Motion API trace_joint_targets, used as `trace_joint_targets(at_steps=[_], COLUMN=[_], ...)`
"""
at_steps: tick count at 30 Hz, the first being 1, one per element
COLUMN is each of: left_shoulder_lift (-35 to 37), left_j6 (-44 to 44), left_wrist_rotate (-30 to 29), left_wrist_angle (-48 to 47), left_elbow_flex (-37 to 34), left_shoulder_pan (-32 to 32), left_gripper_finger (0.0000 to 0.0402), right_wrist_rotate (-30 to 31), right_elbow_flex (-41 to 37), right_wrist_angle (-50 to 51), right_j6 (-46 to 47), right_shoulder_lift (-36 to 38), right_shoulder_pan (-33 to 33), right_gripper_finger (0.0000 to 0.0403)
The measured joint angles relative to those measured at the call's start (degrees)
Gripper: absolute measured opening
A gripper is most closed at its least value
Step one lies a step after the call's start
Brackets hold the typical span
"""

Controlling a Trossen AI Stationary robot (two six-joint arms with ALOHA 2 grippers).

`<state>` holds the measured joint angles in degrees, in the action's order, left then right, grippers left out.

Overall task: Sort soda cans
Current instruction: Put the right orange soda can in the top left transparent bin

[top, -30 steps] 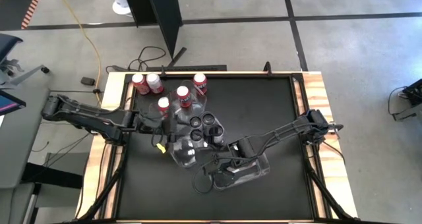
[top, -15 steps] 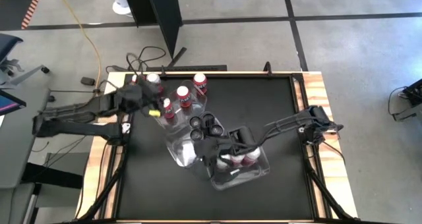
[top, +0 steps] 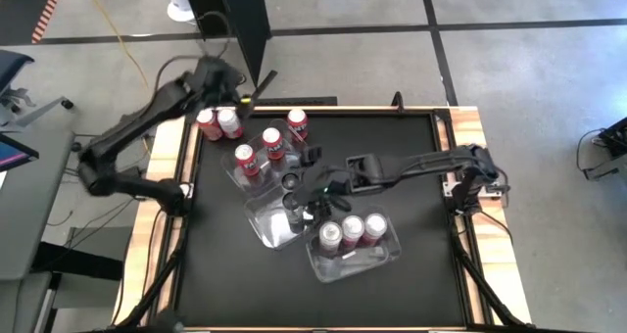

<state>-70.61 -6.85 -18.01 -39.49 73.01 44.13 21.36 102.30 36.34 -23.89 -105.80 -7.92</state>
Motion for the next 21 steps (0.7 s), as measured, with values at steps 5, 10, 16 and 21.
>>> trace_joint_targets(at_steps=[5,10,16,21], left_shoulder_lift=[-10.2,-18.7,-27.5,-32.6], left_j6=[-11.3,-20.5,-23.3,-23.8], left_wrist_rotate=[13.6,24.6,32.6,33.0], left_wrist_angle=[0.0,0.6,2.1,2.0], left_elbow_flex=[8.7,12.5,16.6,21.0], left_shoulder_pan=[3.1,3.4,3.5,3.5], left_gripper_finger=[0.0333,0.0328,0.0327,0.0327], right_wrist_rotate=[-3.7,-3.7,-3.6,-3.4], right_elbow_flex=[0.0,-1.2,-6.4,-11.1], right_wrist_angle=[4.3,5.8,5.1,3.7], right_j6=[-1.0,-1.9,-1.7,-0.3], right_shoulder_lift=[4.5,10.0,17.0,21.4], right_shoulder_pan=[2.4,3.6,5.1,6.7], right_gripper_finger=[0.0397,0.0397,0.0397,0.0397])
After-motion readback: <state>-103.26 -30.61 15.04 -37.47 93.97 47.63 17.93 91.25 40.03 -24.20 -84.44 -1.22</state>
